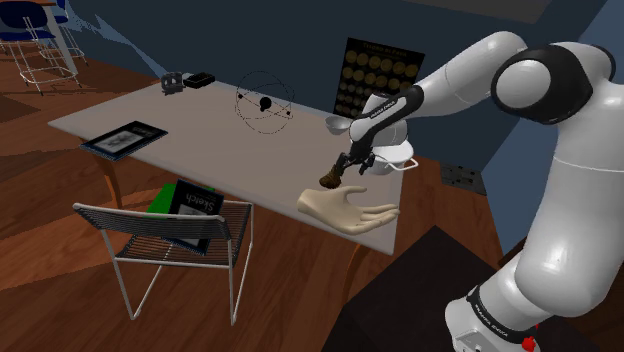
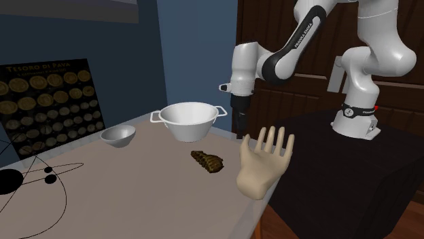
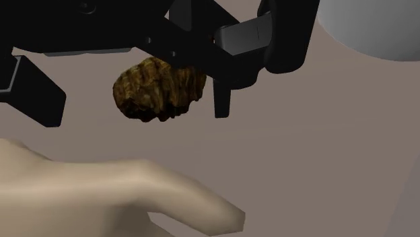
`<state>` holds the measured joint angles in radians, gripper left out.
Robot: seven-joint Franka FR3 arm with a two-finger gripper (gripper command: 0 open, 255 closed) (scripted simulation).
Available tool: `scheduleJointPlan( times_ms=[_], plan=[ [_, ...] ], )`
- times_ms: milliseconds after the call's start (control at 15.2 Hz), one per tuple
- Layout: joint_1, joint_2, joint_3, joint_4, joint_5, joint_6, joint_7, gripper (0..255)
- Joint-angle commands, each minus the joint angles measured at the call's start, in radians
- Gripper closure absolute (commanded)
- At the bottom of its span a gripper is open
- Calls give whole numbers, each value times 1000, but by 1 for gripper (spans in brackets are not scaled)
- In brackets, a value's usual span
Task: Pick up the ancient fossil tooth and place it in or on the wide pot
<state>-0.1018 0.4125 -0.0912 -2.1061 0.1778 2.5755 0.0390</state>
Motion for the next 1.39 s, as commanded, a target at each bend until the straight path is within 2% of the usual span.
scheduleJointPlan(
  times_ms=[0,132,660,1188,1254,1320],
  plan=[
    [-12,71,2,49,16,26,-1,0],
    [-23,147,4,115,29,43,4,0],
    [-33,245,21,153,45,103,-7,0],
    [-33,245,21,153,45,103,-7,0],
    [-33,245,21,153,45,103,-7,255],
    [-33,245,21,153,45,103,-7,255]
  ],
)
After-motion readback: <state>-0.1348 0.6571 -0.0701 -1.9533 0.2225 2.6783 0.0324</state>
